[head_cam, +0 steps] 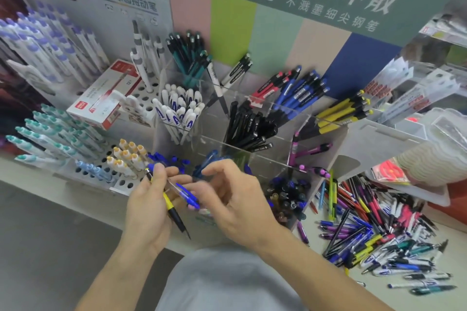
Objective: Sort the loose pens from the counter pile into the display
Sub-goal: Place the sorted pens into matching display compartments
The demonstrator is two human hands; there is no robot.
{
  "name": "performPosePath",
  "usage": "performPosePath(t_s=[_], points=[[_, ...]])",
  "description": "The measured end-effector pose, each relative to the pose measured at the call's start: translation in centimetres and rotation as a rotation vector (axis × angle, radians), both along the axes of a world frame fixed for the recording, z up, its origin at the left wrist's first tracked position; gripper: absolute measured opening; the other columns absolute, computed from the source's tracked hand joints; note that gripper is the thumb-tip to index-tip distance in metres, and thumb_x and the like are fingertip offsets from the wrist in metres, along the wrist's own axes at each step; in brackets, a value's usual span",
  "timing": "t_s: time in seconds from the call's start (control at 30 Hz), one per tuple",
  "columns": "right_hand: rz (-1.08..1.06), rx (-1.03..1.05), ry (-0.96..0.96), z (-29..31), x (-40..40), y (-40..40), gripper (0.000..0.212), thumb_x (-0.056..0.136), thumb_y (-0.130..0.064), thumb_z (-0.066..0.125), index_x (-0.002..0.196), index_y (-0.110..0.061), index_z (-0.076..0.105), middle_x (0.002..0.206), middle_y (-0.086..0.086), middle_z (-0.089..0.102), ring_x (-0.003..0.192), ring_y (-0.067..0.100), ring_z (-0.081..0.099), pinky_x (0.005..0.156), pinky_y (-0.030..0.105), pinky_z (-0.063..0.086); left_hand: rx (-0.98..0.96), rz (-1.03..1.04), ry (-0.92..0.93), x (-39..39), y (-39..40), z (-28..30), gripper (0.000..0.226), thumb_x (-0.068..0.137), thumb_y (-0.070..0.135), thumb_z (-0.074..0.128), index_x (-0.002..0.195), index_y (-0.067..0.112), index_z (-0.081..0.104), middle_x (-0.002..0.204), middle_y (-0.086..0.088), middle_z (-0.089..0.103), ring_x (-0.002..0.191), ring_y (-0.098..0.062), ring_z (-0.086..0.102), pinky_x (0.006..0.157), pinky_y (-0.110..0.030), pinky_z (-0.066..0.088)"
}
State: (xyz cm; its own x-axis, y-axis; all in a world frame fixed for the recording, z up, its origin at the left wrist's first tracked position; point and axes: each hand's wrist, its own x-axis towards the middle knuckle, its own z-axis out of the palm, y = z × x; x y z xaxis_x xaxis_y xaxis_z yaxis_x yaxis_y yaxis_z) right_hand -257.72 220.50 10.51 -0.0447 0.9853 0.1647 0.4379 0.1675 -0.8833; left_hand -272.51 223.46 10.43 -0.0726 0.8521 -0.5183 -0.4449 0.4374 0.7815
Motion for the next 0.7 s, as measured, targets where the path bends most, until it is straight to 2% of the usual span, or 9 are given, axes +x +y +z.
performPosePath(t_s=[0.07,0.2,0.3,0.37,0.4,0.47,0.53,0.63,0.7], points=[[0.066,-0.143,0.026,0.1,-0.7,-0.4,0.029,0.086,-0.031,0.077,0.104,-0.019,0.057,0.073,-0.003,0.068,0.060,0.012,0.062,0.060,0.036,0.055,0.016,0.039,-0.024,0.0,0.2,-0.2,0.035,0.105,0.034,0.042,0.105,0.002,0.058,0.082,-0.015,0.071,0.065,-0.023,0.073,0.056,-0.030,0.060],[-0.039,-0.192,0.173,-0.2,-1.3,0.3,0.011,0.084,-0.020,0.079,0.090,-0.016,0.070,0.077,0.001,0.074,0.068,0.021,0.071,0.068,0.046,0.059,0.090,-0.048,0.071,-0.3,0.2,-0.1,0.036,0.105,0.033,0.038,0.103,0.004,0.060,0.083,-0.013,0.073,0.069,-0.019,0.073,0.058,-0.028,0.060],[-0.148,-0.146,0.290,0.4,-0.9,0.9,0.009,0.085,-0.009,0.078,0.085,-0.017,0.075,0.072,-0.002,0.073,0.061,0.011,0.070,0.060,0.027,0.058,0.111,-0.146,0.263,-1.7,0.6,-0.7,0.041,0.103,0.041,0.039,0.095,0.006,0.060,0.063,-0.005,0.062,0.044,-0.017,0.054,0.035,-0.023,0.039],[-0.229,0.044,0.188,1.0,-0.4,1.8,0.009,0.085,-0.005,0.077,0.088,-0.014,0.077,0.077,-0.003,0.072,0.065,0.009,0.068,0.062,0.019,0.054,0.063,-0.173,0.338,-2.8,1.0,-1.0,0.037,0.103,0.045,0.046,0.092,0.011,0.057,0.060,0.002,0.048,0.042,-0.010,0.036,0.035,-0.019,0.022],[-0.239,0.125,0.105,1.1,-0.2,2.4,0.008,0.086,-0.005,0.077,0.091,-0.012,0.078,0.079,-0.002,0.070,0.068,0.010,0.067,0.065,0.020,0.054,0.053,-0.161,0.316,-3.3,1.2,-1.0,0.030,0.102,0.041,0.050,0.092,0.013,0.054,0.063,0.002,0.046,0.045,-0.010,0.034,0.037,-0.019,0.022],[-0.205,0.218,-0.052,0.9,-0.1,3.6,0.007,0.088,-0.007,0.076,0.094,-0.010,0.078,0.082,0.000,0.068,0.070,0.009,0.064,0.068,0.021,0.054,0.077,-0.113,0.225,-3.8,1.5,-1.0,0.015,0.103,0.022,0.046,0.092,0.013,0.051,0.071,-0.002,0.047,0.053,-0.014,0.041,0.041,-0.023,0.032],[-0.158,0.234,-0.211,0.1,-0.5,4.8,0.010,0.089,-0.011,0.075,0.098,-0.009,0.077,0.086,0.001,0.067,0.072,0.008,0.063,0.070,0.025,0.055,0.145,-0.130,0.250,-3.9,1.6,-1.2,0.022,0.106,0.007,0.037,0.096,0.012,0.056,0.075,-0.003,0.051,0.061,-0.017,0.049,0.054,-0.030,0.044],[-0.084,0.228,-0.362,-1.0,-1.5,6.2,0.019,0.091,-0.013,0.072,0.109,-0.009,0.075,0.090,0.005,0.067,0.074,0.019,0.065,0.073,0.036,0.058,0.290,-0.180,0.400,-4.1,1.7,-1.4,0.019,0.104,0.008,0.048,0.108,0.016,0.065,0.071,0.008,0.064,0.065,-0.013,0.062,0.073,-0.039,0.057],[-0.040,0.197,-0.425,-1.5,-2.3,6.7,0.029,0.093,-0.013,0.068,0.122,-0.008,0.070,0.095,0.010,0.067,0.080,0.028,0.066,0.075,0.044,0.057,0.327,-0.120,0.454,-4.0,1.9,-1.1,0.015,0.097,0.009,0.060,0.105,0.019,0.068,0.083,0.007,0.074,0.068,-0.013,0.069,0.075,-0.035,0.061]])
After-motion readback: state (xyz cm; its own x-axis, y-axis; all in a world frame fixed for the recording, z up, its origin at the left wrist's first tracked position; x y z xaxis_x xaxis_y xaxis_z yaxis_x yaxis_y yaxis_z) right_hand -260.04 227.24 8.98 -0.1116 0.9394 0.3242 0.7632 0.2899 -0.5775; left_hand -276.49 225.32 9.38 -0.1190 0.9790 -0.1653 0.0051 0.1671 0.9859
